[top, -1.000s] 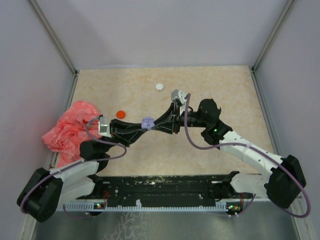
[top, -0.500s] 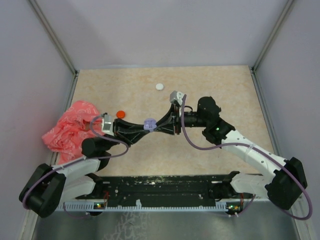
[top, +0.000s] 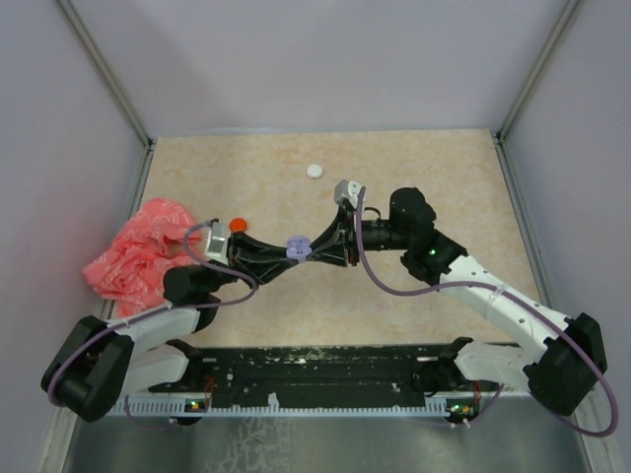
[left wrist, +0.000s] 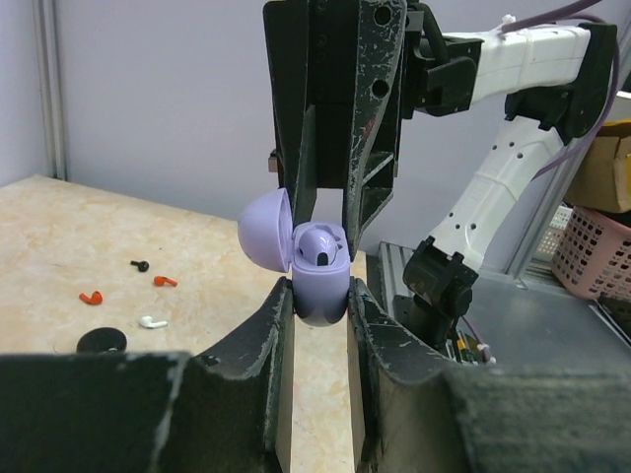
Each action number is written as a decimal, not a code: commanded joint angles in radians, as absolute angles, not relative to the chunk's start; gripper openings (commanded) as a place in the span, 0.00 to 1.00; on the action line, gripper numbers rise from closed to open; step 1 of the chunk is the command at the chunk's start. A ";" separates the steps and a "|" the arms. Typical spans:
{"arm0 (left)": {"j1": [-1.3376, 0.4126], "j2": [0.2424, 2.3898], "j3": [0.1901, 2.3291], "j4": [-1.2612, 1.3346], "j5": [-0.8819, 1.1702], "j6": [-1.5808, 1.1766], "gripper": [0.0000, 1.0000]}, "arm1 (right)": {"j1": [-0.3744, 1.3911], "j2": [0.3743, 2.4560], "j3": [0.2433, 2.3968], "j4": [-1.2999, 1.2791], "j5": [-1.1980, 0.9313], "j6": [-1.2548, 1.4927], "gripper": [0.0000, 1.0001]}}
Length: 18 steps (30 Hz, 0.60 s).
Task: Insert the wireless bluetooth earbuds into the charging case
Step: Pick up the earbud from the center of the board.
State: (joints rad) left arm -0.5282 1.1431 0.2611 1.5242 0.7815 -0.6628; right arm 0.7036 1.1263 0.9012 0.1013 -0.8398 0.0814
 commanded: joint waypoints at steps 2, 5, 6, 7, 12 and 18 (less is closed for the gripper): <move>-0.554 1.155 0.278 1.788 0.857 -0.633 0.00 | 0.737 1.135 0.971 0.110 -0.848 0.034 0.19; -0.551 1.141 0.231 1.728 0.790 -0.525 0.00 | 0.735 1.130 0.996 0.044 -0.795 0.001 0.31; -0.552 1.133 0.217 1.695 0.766 -0.485 0.00 | 0.732 1.128 1.001 0.025 -0.774 -0.006 0.33; -0.551 1.127 0.204 1.657 0.745 -0.443 0.00 | 0.726 1.126 1.004 0.009 -0.751 -0.014 0.35; -0.551 1.077 0.155 1.475 0.633 -0.269 0.00 | 0.716 1.140 1.024 -0.097 -0.595 -0.053 0.40; -0.551 1.021 0.098 1.365 0.480 -0.161 0.00 | 0.681 1.195 1.006 -0.100 -0.418 -0.032 0.41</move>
State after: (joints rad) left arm -0.5480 1.0550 0.1341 1.4296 0.6079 -0.2798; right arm 0.7040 1.1568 0.9710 -0.1020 -0.5919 -0.0265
